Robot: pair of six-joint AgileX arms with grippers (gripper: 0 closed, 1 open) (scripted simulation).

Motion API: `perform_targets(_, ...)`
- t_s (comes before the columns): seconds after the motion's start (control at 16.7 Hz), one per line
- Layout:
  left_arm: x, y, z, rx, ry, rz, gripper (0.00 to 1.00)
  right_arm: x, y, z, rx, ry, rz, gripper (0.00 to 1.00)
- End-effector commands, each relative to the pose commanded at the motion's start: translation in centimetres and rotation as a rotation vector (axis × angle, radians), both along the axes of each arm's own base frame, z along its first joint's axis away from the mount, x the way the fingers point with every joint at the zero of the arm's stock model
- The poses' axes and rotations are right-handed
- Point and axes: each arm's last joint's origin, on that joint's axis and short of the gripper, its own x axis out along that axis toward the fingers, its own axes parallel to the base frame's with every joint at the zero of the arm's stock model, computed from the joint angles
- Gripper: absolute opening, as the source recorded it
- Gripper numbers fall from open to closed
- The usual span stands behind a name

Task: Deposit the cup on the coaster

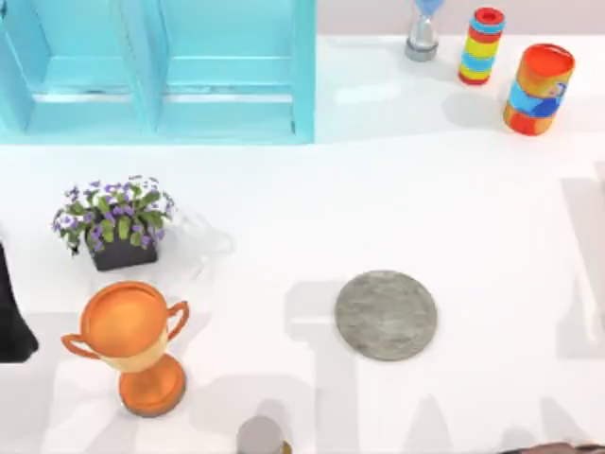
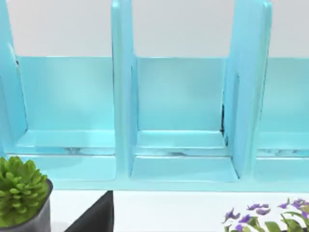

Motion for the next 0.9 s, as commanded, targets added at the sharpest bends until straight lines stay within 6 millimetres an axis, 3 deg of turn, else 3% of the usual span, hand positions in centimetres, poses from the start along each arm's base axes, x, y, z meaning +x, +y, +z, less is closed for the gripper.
perform_targets(0.18, 0.0, 0.1, 0.2, 0.01, 0.004, 0.007, 1.0, 0.0, 0.0, 0.0, 0.0, 0.0, 0.0, 1.0)
perform_targets(0.36, -0.2, 0.5, 2.2, 0.1, 0.041, 0.061, 1.0, 0.0, 0.0, 0.0, 0.0, 0.0, 0.0, 1.0)
perform_targets(0.66, -0.3, 1.9, 9.3, 0.45, 0.205, 0.175, 1.0, 0.0, 0.0, 0.0, 0.0, 0.0, 0.0, 1.0)
perform_targets(0.9, 1.5, 3.7, 14.4, 0.85, 0.501, 0.141, 1.0, 0.0, 0.0, 0.0, 0.0, 0.0, 0.0, 1.0)
